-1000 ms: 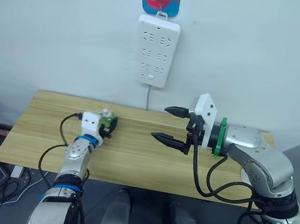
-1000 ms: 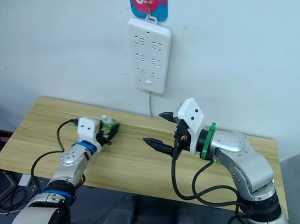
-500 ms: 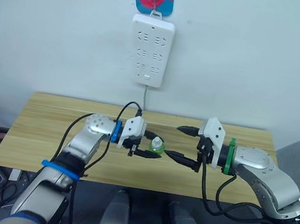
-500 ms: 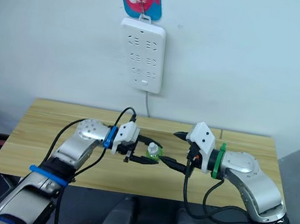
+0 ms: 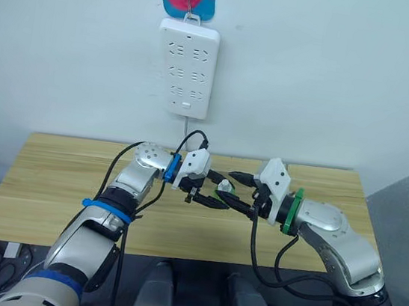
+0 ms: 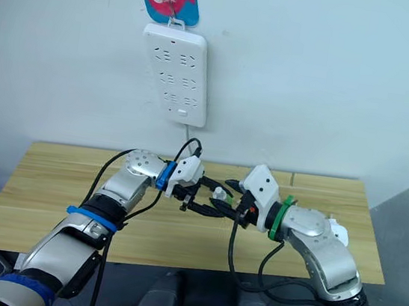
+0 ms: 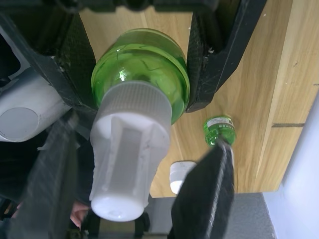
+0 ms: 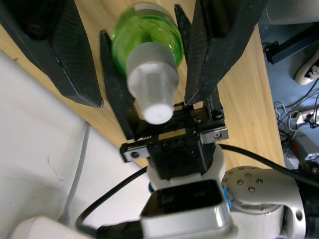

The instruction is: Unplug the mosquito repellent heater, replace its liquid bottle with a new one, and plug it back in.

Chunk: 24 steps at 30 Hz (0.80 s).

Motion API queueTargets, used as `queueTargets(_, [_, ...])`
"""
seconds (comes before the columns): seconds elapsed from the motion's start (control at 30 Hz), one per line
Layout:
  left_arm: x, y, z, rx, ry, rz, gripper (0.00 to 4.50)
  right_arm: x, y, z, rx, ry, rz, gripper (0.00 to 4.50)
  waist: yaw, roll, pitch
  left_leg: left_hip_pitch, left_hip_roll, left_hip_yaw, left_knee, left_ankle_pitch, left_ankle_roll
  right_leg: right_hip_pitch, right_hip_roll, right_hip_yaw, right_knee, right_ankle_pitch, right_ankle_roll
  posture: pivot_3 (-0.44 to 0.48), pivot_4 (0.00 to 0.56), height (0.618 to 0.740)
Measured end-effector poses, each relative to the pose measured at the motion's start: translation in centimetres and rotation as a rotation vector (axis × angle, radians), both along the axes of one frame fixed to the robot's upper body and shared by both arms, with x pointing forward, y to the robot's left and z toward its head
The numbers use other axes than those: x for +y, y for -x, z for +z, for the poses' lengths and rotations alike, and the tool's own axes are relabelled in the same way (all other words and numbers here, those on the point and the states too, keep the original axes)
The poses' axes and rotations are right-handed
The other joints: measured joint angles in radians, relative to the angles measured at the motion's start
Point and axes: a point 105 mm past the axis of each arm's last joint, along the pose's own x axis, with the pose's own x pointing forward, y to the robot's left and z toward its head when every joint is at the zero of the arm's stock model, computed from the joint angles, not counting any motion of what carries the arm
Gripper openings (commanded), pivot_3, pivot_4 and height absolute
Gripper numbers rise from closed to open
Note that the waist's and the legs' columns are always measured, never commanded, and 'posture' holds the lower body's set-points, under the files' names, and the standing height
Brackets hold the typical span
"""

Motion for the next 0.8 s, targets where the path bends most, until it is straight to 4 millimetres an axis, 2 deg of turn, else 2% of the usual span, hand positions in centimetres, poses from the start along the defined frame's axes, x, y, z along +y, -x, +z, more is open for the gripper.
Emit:
queueTargets(0.63, [0.14, -0.03, 0.26, 0.015, 0.013, 0.019, 2.23, 0.05, -0.03, -0.49, 0.013, 0.004, 0.017, 1.87, 0.002, 0.000, 0.000, 0.000, 0.000, 0.000, 0.001, 0.000, 0.000, 0.001, 0.000, 0.000, 0.002, 0.000, 0.000, 0.162, 0.205, 0.740])
queueTargets(0.77, [0.08, 0.01, 0.42, 0.011, 0.015, 0.016, 2.23, 0.15, -0.09, -0.42, 0.013, -0.009, 0.017, 1.08, 0.002, 0.000, 0.000, 0.001, 0.000, 0.000, 0.002, 0.000, 0.000, 0.001, 0.000, 0.000, 0.002, 0.000, 0.000, 0.160, 0.208, 0.740])
queueTargets(0.8, [0.09, 0.01, 0.40, 0.012, 0.016, 0.017, 2.23, 0.15, -0.09, -0.43, 0.014, -0.010, 0.018, 1.08, 0.002, 0.000, 0.000, 0.001, 0.000, -0.001, 0.002, 0.000, 0.000, 0.001, 0.000, 0.000, 0.002, 0.000, 0.000, 0.161, 0.209, 0.740])
